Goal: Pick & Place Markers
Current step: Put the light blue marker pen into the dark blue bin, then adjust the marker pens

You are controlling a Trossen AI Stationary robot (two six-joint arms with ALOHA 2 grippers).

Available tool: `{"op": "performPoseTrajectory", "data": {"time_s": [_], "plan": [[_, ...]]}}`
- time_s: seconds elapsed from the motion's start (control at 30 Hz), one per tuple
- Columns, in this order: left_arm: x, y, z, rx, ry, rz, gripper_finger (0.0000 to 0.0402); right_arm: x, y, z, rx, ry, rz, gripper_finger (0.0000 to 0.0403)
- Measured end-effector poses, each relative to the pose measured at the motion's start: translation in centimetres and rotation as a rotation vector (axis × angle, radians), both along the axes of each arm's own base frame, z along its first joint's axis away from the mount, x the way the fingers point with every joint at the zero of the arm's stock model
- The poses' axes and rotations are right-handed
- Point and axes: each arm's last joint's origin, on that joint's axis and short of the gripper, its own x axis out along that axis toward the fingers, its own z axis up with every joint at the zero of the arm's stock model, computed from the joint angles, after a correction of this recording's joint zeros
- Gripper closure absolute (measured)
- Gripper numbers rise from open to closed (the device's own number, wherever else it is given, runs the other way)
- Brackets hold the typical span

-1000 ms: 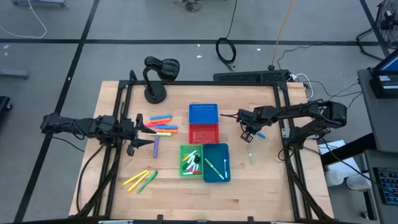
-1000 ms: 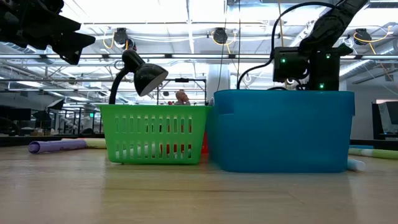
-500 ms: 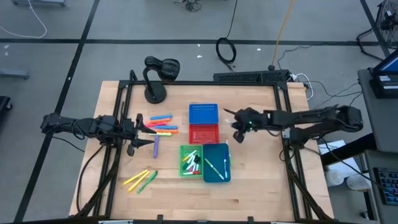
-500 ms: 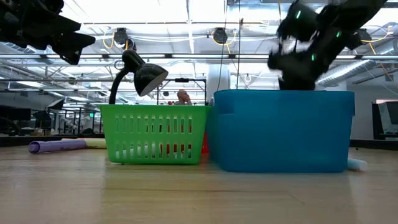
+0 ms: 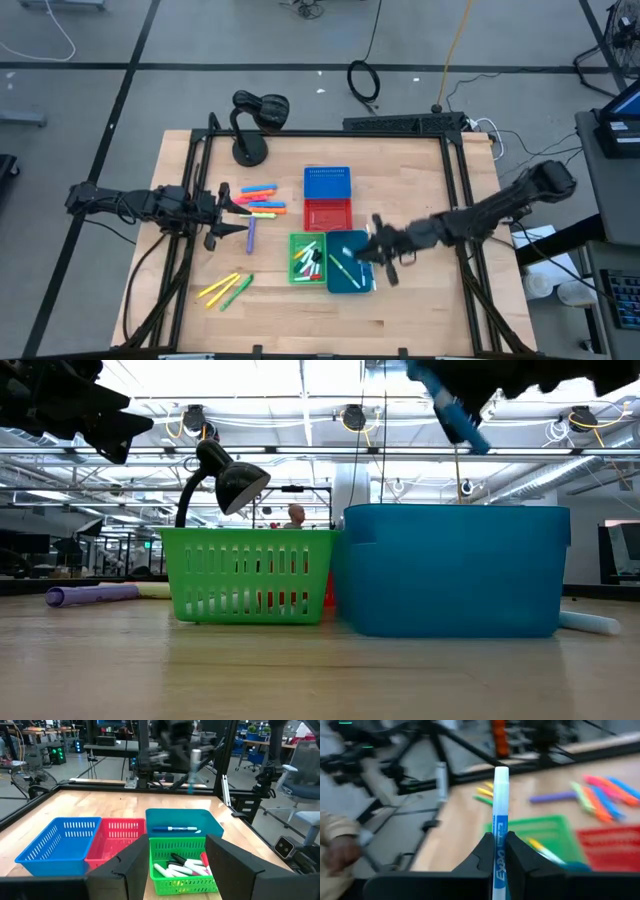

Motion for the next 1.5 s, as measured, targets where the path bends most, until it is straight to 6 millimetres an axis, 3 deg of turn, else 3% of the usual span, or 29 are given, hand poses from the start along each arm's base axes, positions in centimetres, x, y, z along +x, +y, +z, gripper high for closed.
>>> {"op": "performPoseTrajectory", "data": {"time_s": [0.23,0.43,0.57,1.0,1.1,1.3,1.4,1.5], "plan": [[0.0,0.0,0.0,0.0,0.0,0.0,0.0204,1.6,4.0,-4.3,-0.14,-0.012,-0.031,0.0393],[0.0,0.0,0.0,0.0,0.0,0.0,0.0204,2.1,4.4,-6.4,-0.031,-0.016,-0.402,0.0392],[0.0,0.0,0.0,0.0,0.001,0.0,0.0204,1.9,4.3,-6.4,-0.014,-0.014,-0.459,0.0375],[0.0,0.0,0.0,0.0,0.0,0.0,0.0204,1.5,4.6,-5.4,-0.031,-0.033,-0.429,0.0255],[0.0,0.0,0.0,0.0,0.0,0.0,0.0204,1.3,5.2,-5.1,-0.084,-0.045,-0.303,0.0246],[0.0,0.0,0.0,0.0,0.0,0.0,0.0204,-0.1,7.9,-3.4,-0.019,-0.117,0.155,0.0263],[0.0,0.0,0.0,0.0,0.0,0.0,0.0204,-1.2,9.8,-3.7,-0.052,-0.051,0.329,0.0294],[0.0,0.0,0.0,0.0,0.0,0.0,0.0204,-2.7,11.2,-5.5,-0.167,0.154,0.406,0.0356]]}}
